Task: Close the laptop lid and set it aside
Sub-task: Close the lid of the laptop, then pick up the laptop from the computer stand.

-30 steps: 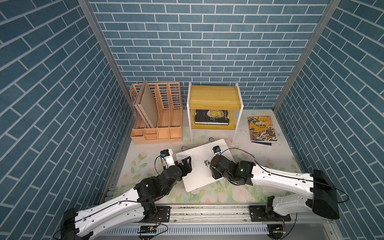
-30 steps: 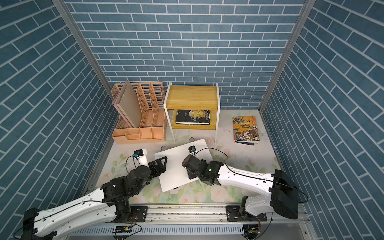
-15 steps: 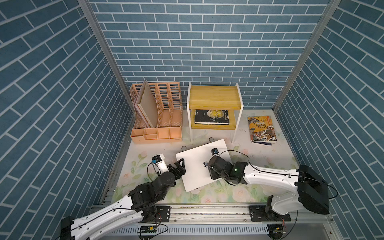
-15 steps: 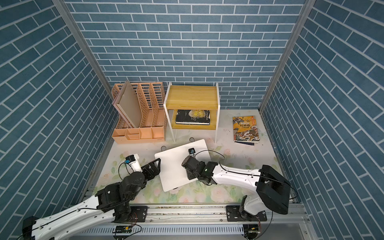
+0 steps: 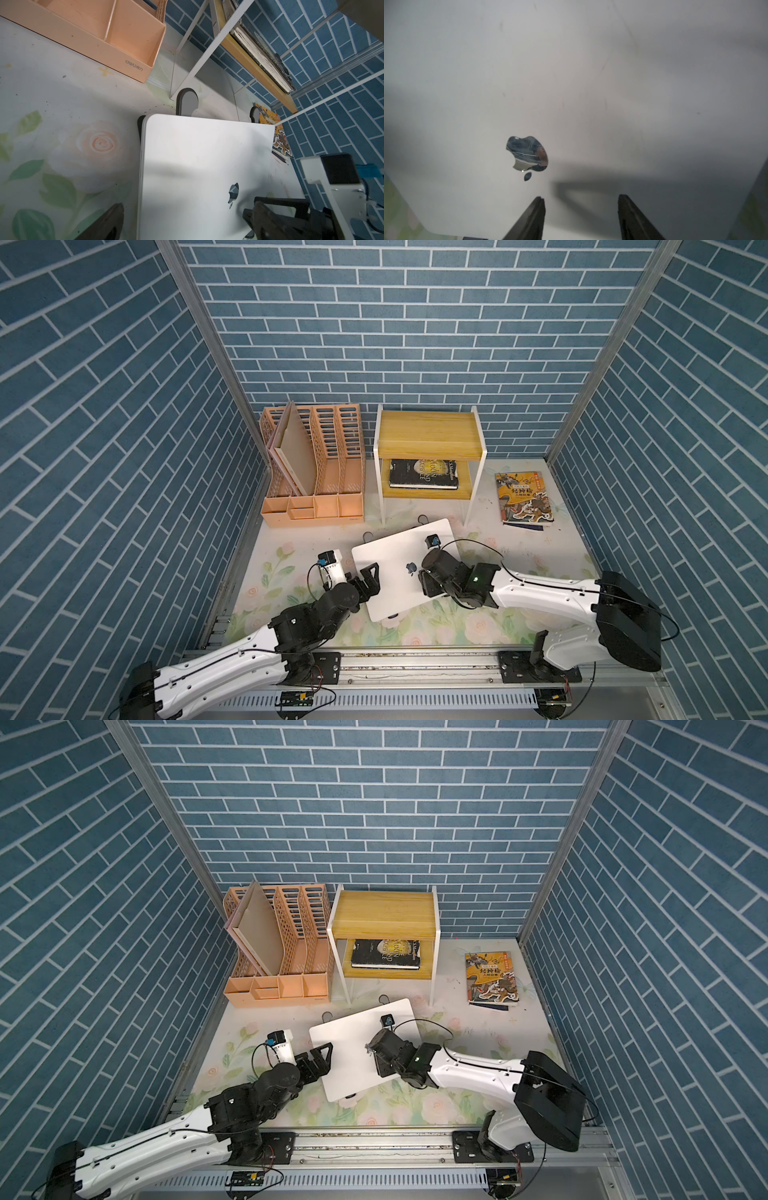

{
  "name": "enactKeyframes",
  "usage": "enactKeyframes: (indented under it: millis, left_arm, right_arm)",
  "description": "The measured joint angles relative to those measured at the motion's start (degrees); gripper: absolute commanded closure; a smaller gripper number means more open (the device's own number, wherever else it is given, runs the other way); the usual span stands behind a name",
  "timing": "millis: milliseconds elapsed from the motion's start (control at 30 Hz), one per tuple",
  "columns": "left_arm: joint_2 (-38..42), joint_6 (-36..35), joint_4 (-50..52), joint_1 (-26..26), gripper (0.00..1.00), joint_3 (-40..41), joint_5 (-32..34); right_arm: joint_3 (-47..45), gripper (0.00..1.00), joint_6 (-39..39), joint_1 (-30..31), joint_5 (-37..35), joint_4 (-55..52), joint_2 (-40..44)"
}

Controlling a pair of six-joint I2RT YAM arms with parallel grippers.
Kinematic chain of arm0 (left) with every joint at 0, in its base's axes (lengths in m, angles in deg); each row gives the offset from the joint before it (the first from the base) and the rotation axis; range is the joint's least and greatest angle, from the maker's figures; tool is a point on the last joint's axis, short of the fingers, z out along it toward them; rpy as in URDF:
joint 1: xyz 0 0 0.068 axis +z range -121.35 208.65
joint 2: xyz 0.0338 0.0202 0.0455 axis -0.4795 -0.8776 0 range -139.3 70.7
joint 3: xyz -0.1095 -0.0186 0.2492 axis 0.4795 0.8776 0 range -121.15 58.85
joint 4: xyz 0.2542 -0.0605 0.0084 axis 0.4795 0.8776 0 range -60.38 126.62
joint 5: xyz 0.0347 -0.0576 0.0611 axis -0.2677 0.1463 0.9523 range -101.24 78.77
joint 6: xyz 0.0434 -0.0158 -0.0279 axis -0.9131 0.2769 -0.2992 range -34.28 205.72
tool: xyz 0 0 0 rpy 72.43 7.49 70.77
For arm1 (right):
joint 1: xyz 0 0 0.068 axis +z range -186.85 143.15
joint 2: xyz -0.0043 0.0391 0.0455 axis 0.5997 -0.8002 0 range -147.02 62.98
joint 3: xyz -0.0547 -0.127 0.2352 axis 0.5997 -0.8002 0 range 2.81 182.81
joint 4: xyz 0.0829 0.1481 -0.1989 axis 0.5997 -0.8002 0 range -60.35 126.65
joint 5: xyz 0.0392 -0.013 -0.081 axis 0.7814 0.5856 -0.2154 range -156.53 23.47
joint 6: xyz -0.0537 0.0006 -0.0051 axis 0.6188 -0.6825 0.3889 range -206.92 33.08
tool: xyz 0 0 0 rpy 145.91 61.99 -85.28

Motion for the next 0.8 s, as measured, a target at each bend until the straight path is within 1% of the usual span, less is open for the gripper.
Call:
enactKeyframes:
  millis: [33, 133, 267, 367, 467, 533, 667, 800]
  left_arm:
    - [-0.3, -0.3, 0.0, 0.5, 0.00, -0.1, -1.0]
    - [-1.4, -1.3, 0.2, 3.7, 0.00, -1.4, -4.6]
    - [-2.7, -2.9, -0.9, 10.3, 0.00, -3.0, -11.3]
    - [-3.6, -3.6, -3.5, 14.8, 0.00, -2.7, -17.7]
    - [-3.7, -3.8, -5.5, 17.4, 0.00, -1.9, -22.4]
    - [-3.7, -3.9, -5.5, 18.1, 0.00, -1.7, -23.8]
    - [-3.2, -4.0, -4.7, 18.6, 0.00, -1.6, -25.0]
    - [-1.9, -3.5, -3.5, 18.6, 0.00, -1.0, -25.0]
  right_arm:
    - [-0.5, 0.30, 0.3, -0.3, 0.2, 0.3, 1.6]
    - [-2.6, 0.22, 1.5, -3.3, 1.3, 1.2, 7.1]
    - [-6.7, 0.09, 2.7, -10.7, 4.2, 2.7, 15.0]
    - [-9.7, 0.02, 4.2, -16.5, 7.1, 4.0, 20.3]
    - [-13.0, 0.01, 5.9, -22.6, 11.5, 6.8, 24.2]
    - [-15.4, 0.01, 6.7, -26.7, 15.8, 9.3, 25.5]
    - [-19.8, 0.01, 7.5, -33.9, 25.5, 15.1, 25.0]
    - [-22.5, 0.01, 7.7, -37.7, 34.4, 21.7, 22.1]
